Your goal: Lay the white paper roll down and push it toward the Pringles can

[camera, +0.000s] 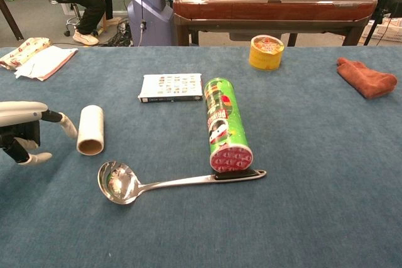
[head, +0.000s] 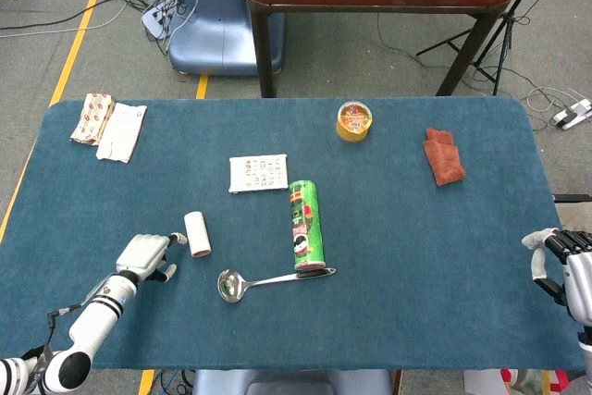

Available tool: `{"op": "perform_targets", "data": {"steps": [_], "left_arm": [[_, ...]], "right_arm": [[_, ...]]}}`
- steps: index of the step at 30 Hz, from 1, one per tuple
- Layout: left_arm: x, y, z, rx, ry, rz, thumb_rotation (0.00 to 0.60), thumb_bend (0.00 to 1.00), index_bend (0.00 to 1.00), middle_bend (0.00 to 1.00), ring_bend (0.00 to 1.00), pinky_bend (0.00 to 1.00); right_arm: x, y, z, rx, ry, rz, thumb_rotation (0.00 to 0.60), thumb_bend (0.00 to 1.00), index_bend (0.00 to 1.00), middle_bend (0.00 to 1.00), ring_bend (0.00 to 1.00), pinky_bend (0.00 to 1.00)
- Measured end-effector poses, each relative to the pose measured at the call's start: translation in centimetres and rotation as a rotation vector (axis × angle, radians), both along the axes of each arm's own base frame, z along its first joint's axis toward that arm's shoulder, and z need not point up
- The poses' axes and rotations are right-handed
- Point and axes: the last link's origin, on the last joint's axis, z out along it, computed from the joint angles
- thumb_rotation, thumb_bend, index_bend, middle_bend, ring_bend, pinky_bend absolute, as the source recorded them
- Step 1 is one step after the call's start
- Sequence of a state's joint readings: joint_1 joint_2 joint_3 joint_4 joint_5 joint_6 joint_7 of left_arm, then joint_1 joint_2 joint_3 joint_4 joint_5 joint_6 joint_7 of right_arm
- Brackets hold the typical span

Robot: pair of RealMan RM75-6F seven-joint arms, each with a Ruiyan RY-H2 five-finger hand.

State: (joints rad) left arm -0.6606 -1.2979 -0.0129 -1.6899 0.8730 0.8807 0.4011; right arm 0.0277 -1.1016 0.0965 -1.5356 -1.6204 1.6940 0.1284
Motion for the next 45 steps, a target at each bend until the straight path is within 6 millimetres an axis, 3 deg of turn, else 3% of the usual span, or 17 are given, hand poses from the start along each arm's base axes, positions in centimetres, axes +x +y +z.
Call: {"op": "perform_targets", "data": {"steps": [28,45], "left_arm": [[4.2,0.1,-0.9,-0.005,-0.054,-0.096,0.6,0.43,0.29,1.0,0.97,1.0],[2.0,0.2,0.4,0.025,0.021,-0.058,0.6,0.43,0.29,1.0,0.97,1.0]], "right_arm": [[0.0,0.0,0.2,-0.004,-0.004,0.0,0.6,0.66,0.5,0.54,0.49,0.48],[0.0,0.0,0.2,-0.007,-0.005,-0.002,0.6,0.66,0.5,0.54,0.49,0.48]]}}
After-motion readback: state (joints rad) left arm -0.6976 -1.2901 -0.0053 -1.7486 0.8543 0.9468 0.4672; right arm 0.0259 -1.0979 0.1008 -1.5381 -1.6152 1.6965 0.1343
